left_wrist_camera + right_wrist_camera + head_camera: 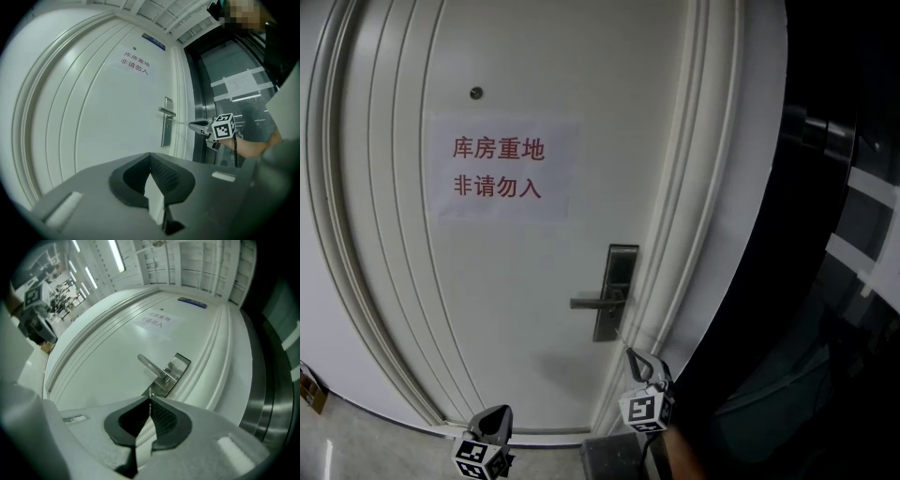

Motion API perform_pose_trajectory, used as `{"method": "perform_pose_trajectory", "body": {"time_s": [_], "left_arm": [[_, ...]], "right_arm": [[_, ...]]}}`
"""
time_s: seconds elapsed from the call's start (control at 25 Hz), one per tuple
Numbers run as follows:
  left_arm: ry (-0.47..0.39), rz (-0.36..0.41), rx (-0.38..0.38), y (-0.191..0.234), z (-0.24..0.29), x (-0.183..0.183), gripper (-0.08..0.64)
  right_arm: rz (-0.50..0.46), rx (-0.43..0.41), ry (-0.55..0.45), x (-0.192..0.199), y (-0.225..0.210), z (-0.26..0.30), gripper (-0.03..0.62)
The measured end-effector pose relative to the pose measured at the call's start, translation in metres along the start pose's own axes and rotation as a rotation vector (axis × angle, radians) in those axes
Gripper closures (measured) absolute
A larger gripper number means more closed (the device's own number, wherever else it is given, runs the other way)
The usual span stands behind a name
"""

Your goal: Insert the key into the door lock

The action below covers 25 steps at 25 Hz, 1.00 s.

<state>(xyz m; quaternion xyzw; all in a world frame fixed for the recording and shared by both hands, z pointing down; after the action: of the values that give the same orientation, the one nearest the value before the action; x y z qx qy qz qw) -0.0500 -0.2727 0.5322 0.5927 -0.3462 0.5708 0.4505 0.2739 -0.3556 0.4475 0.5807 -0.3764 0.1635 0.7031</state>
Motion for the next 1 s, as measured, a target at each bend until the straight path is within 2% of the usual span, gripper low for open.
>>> {"method": "perform_pose_trajectory", "body": {"time_s": [0.12,0.36,0.64,1.0], "left_arm": [[-0.005,-0.002,-0.023,0.000,-0.001,0.003,0.557],[-0.010,-0.014,-0.054,0.000,0.000,0.008,0.557],[-0.004,-0.025,-0.095,0.005,-0.003,0.012,0.557],[0.001,-0.024,-0.112,0.009,0.001,0.013,0.557]], "right_arm": [[-0.158,0.002,0.069,0.009,0.006,0.018,0.581],[-0.349,0.045,0.116,0.016,0.007,0.037,0.581],[-0.435,0.077,0.131,0.019,0.004,0.051,0.581],[-0.464,0.100,0.149,0.018,-0.001,0.063,0.581]]}}
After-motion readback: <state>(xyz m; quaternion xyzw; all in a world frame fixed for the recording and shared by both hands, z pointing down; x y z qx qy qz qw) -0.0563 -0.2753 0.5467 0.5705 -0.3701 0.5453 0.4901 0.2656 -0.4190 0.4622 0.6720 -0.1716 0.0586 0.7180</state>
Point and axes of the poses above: the fingertips, and each gripper's own axes: z forward along the fingers, y to its left, x out of its underside, the point moved 8 cm from there along -z, backward along the fingers, and after that the axes turned 9 degrees about -x, right-handed, at the moved point
